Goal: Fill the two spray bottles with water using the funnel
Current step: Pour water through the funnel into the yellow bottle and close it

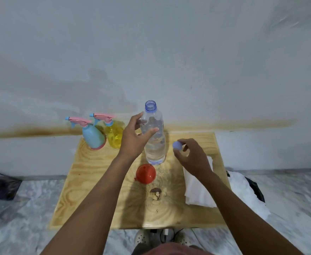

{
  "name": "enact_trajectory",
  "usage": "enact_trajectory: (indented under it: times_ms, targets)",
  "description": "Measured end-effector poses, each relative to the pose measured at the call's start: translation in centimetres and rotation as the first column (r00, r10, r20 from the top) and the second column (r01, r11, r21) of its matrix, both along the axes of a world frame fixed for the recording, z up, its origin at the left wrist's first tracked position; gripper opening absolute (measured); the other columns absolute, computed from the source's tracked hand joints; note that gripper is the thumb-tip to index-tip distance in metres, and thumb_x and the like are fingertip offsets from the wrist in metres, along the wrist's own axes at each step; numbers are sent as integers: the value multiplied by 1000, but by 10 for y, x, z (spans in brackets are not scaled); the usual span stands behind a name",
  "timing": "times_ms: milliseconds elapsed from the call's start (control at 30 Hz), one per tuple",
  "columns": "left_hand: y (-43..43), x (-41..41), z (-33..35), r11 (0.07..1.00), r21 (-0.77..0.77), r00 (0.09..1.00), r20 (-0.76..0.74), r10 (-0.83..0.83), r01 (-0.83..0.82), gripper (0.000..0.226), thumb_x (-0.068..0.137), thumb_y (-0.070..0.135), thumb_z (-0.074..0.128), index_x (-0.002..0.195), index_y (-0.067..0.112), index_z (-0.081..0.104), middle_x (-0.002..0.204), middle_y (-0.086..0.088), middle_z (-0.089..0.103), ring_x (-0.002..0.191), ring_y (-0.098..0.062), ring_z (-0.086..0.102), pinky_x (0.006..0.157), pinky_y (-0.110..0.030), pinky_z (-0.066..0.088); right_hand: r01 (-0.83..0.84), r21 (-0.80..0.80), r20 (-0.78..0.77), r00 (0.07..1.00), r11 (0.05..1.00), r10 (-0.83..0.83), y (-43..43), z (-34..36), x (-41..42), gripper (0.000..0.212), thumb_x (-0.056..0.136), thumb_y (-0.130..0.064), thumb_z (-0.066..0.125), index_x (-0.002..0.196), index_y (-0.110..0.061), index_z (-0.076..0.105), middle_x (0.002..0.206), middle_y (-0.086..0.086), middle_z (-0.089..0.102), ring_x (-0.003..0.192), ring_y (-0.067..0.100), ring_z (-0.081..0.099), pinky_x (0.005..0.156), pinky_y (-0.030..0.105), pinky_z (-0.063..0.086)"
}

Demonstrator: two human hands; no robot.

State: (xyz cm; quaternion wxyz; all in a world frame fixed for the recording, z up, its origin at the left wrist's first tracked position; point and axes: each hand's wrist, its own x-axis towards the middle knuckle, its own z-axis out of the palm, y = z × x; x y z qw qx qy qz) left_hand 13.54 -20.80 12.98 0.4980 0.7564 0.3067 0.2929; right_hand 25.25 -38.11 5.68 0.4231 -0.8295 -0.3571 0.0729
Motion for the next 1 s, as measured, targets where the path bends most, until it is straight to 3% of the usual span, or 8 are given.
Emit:
enact_trajectory:
  times_ms: [67,167,333,467,667,833,900,1000]
  targets:
    - [-1,0,-1,1000,-16,1000,14,5,-5,62,75,23,85,129,22,54,105,9,62,100,3,58,76,-4,46,6,133,100,995,991,-19,12,40,8,33,81,-26,73,112,-16,66,100,-7,63,75,7,56,68,23,47]
    - [1,1,-5,999,-44,999,38,7,-5,59,74,21,86,123,26,55,102,12,61,92,12,57,77,-8,46,-47,204,88,996,978,30,31,99,13,31,86,-30,69,115,-24,66,103,-13,61,85,6,58,69,15,41]
    - [2,1,-9,998,-62,999,45,10,-8,62,73,24,87,126,19,56,106,6,63,98,3,58,76,-5,46,-220,62,196,959,974,204,62,151,13,34,90,-39,65,123,-31,63,108,-19,55,88,1,56,72,16,42]
    - [3,1,-12,998,-63,999,39,5,-2,63,74,27,86,128,23,55,103,13,62,94,12,56,79,-6,46,-250,-98,241,933,963,267,78,159,14,34,91,-43,61,123,-32,63,108,-20,55,86,0,56,70,18,40]
    - [4,1,-14,997,-77,998,55,0,5,63,74,32,85,128,27,54,105,14,63,99,10,56,85,-16,48,-250,-173,255,923,953,289,83,159,14,35,89,-46,62,122,-32,63,108,-20,54,85,2,58,68,19,40]
    - [3,2,-14,997,-77,997,72,-3,9,61,74,32,85,127,31,54,106,12,63,100,9,55,87,-24,52,-151,-175,196,963,973,185,84,155,15,37,83,-60,67,103,-30,59,96,-19,59,76,-3,53,62,17,35]
    - [3,2,-15,997,-75,997,76,-2,8,59,74,32,85,123,35,54,106,12,63,101,9,56,88,-28,53,-126,-190,192,968,974,163,86,156,14,45,79,-66,66,103,-30,57,100,-19,58,82,0,55,65,21,37]
    - [4,1,-15,997,-82,997,80,2,5,58,73,32,86,122,37,54,106,14,63,102,7,57,88,-29,55,-244,-161,144,953,956,267,86,161,16,54,82,-60,67,127,-33,52,126,-21,51,107,0,54,84,28,46]
